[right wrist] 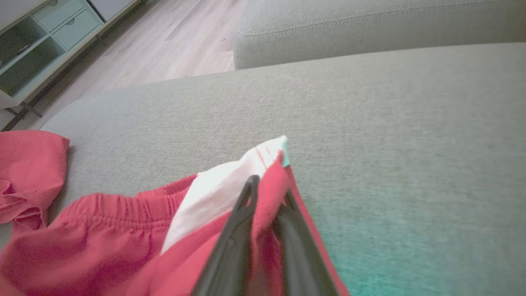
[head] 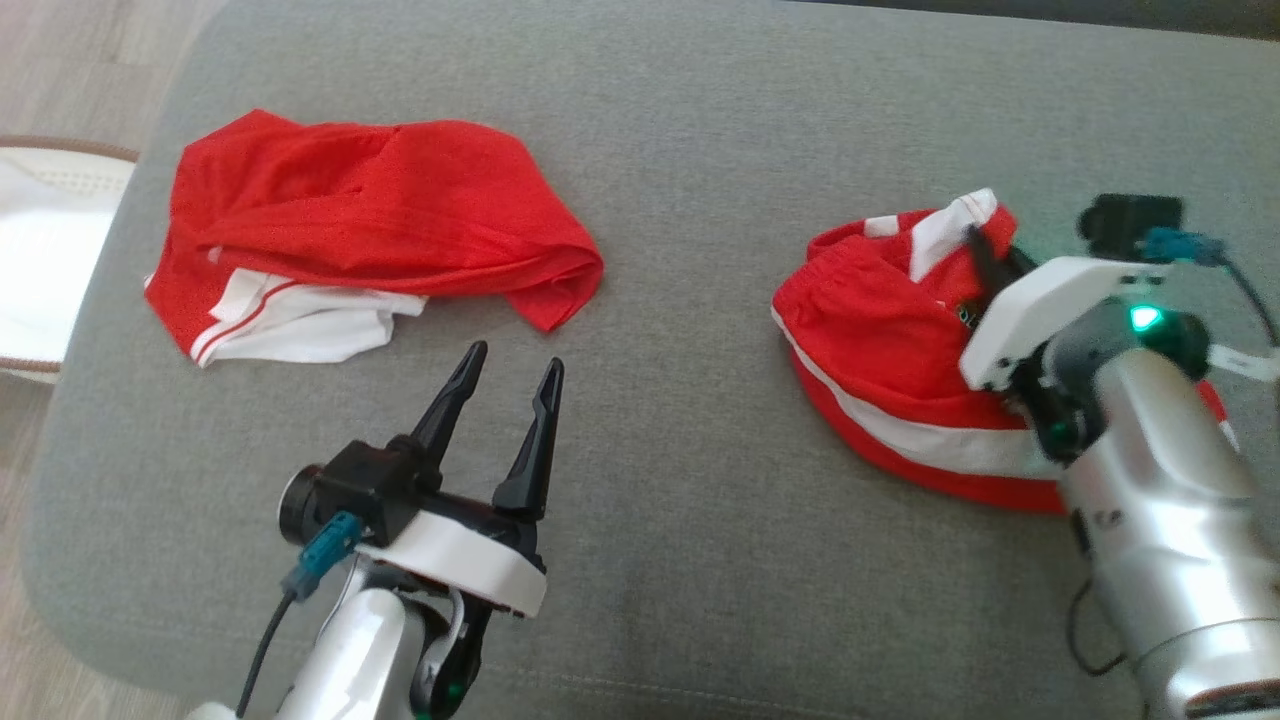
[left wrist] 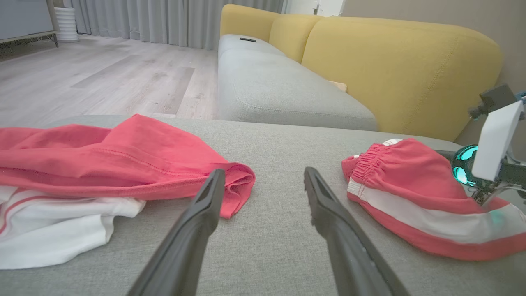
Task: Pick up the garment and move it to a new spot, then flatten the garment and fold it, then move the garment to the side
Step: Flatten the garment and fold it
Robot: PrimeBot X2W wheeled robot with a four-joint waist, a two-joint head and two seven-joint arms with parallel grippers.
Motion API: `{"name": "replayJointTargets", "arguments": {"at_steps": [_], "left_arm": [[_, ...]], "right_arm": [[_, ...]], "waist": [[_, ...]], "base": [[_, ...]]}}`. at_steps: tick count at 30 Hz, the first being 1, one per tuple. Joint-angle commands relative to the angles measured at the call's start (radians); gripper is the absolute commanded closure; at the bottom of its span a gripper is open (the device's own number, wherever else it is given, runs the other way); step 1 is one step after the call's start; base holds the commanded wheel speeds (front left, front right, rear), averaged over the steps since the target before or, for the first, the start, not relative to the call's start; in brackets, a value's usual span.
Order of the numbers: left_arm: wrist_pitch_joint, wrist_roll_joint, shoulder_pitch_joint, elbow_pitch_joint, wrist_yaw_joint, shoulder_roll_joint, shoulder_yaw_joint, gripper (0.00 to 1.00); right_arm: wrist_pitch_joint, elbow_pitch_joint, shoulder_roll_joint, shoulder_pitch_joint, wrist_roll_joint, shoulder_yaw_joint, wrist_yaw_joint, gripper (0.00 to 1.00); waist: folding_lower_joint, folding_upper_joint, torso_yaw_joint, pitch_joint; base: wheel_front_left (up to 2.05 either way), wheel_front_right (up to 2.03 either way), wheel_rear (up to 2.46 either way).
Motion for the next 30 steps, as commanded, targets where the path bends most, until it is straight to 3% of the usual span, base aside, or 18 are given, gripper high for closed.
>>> {"name": "replayJointTargets", "arguments": {"at_steps": [1, 5, 9, 15, 25, 26, 27, 30], "left_arm": [[-0.005, -0.009, -0.042, -0.028, 0.004, 0.002, 0.027, 0.00], [-0.005, -0.008, -0.044, -0.026, 0.007, 0.002, 0.027, 0.00], [-0.005, -0.007, -0.045, -0.027, 0.007, 0.002, 0.030, 0.00], [-0.005, -0.006, -0.051, -0.027, 0.006, 0.002, 0.028, 0.00], [-0.005, -0.001, -0.055, -0.025, 0.004, 0.002, 0.035, 0.00], [-0.005, 0.000, -0.054, -0.025, 0.003, 0.002, 0.036, 0.00], [-0.005, 0.001, -0.053, -0.024, 0.003, 0.002, 0.039, 0.00], [-0.005, 0.004, -0.055, -0.021, 0.001, 0.002, 0.042, 0.00]], "right_arm": [[-0.026, -0.032, -0.022, -0.052, 0.018, 0.024, -0.001, 1.00], [-0.069, -0.030, -0.073, -0.074, 0.035, 0.027, -0.001, 1.00], [-0.121, 0.008, -0.136, -0.105, -0.025, -0.021, -0.001, 1.00], [-0.168, 0.108, -0.199, -0.146, -0.188, -0.136, -0.001, 1.00], [-0.168, 0.213, -0.220, -0.174, -0.483, -0.402, -0.001, 1.00], [-0.164, 0.210, -0.213, -0.174, -0.512, -0.431, -0.001, 0.09], [-0.160, 0.206, -0.202, -0.175, -0.536, -0.459, -0.001, 0.00], [-0.171, 0.176, -0.171, -0.175, -0.613, -0.518, -0.001, 0.00]], "waist": [[0.0000, 0.0000, -0.010, -0.002], [0.0000, 0.0000, -0.031, -0.007], [0.0000, 0.0000, -0.053, -0.010], [0.0000, 0.0000, -0.073, -0.008], [0.0000, 0.0000, -0.095, 0.001], [0.0000, 0.0000, -0.099, 0.001], [0.0000, 0.0000, -0.105, 0.001], [0.0000, 0.0000, -0.123, -0.003]], "base": [[0.00, 0.00, 0.00], [0.00, 0.00, 0.00], [0.00, 0.00, 0.00], [0.00, 0.00, 0.00], [0.00, 0.00, 0.00], [0.00, 0.00, 0.00], [0.00, 0.00, 0.00], [0.00, 0.00, 0.00]]}}
